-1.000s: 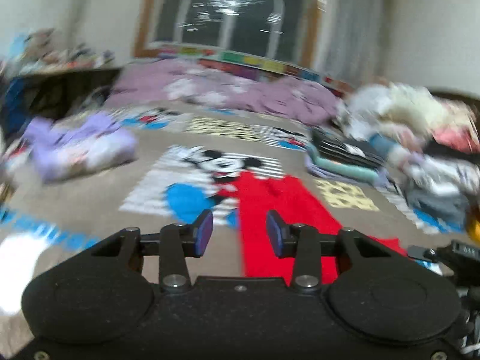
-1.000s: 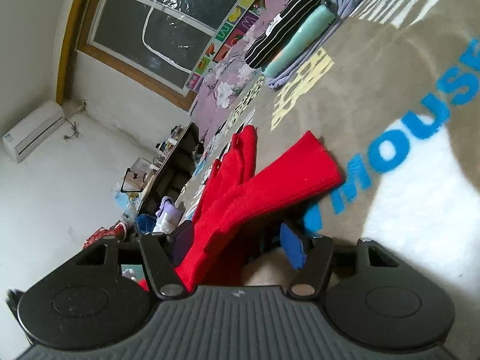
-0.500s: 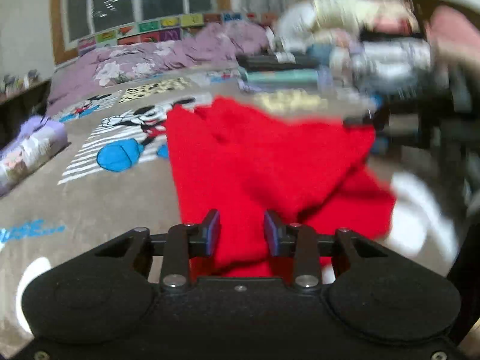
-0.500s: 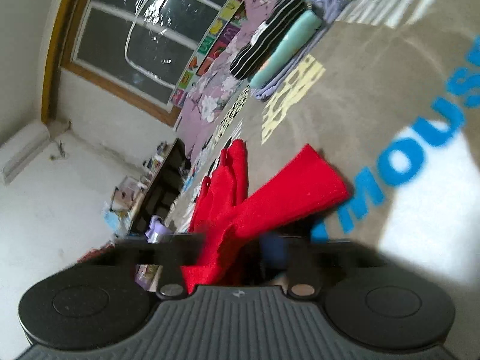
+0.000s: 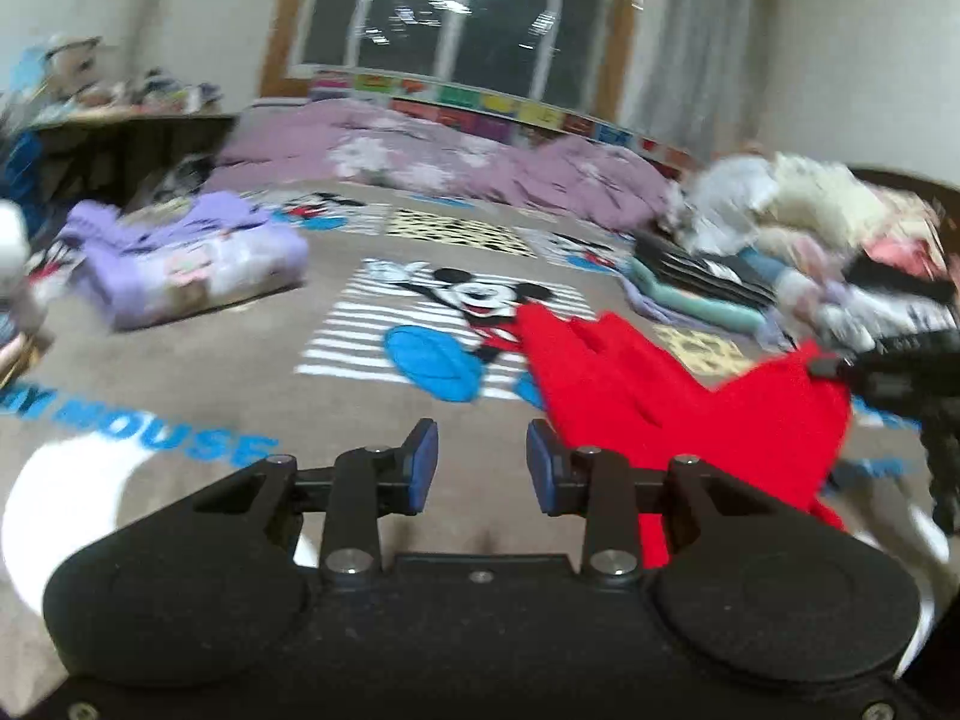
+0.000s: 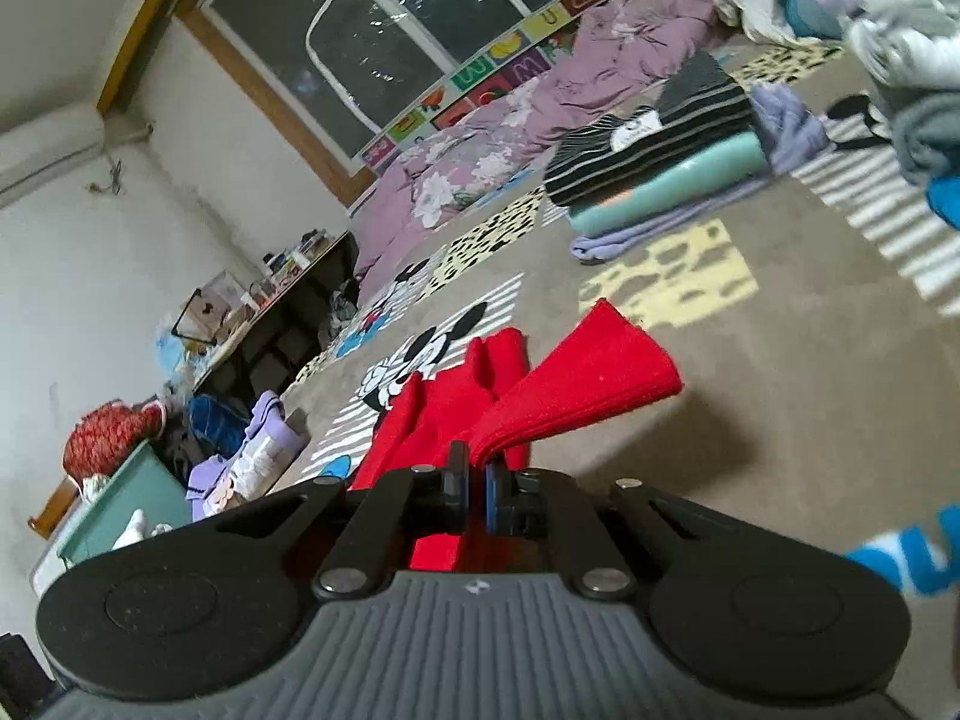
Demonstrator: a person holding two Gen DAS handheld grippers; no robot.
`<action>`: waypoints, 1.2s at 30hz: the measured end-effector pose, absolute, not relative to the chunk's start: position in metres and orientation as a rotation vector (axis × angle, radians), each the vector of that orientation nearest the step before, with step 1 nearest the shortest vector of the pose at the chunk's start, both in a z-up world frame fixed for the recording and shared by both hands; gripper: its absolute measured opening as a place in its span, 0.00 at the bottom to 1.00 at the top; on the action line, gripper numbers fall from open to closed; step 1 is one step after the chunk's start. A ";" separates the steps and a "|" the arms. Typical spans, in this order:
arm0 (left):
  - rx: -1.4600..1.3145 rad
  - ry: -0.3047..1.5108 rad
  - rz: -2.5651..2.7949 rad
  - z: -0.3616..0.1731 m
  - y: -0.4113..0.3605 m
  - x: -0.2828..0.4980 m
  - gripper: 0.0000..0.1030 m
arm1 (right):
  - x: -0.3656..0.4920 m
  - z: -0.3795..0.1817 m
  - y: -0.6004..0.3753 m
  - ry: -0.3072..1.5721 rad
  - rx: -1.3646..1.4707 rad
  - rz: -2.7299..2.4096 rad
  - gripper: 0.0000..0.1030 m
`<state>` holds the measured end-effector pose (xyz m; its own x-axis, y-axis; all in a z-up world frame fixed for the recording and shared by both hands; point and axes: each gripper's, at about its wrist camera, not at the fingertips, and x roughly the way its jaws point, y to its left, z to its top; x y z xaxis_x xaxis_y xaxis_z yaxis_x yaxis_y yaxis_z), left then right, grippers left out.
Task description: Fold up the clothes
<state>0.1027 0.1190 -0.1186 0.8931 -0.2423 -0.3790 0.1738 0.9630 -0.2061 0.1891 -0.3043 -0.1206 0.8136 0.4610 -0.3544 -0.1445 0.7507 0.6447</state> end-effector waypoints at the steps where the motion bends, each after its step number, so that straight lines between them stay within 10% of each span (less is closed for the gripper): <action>1: -0.160 0.413 -0.237 -0.119 0.114 0.102 0.31 | 0.191 -0.119 -0.302 0.536 0.636 0.351 0.07; 36: 0.161 0.583 -0.408 -0.131 -0.012 0.353 0.31 | 0.198 -0.181 -0.314 0.476 0.852 0.576 0.07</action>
<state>0.3528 -0.0116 -0.1312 0.7577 -0.3276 -0.5644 0.4176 0.9080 0.0336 0.1981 -0.3139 -0.1805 0.7497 0.6422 -0.1602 -0.2781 0.5253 0.8042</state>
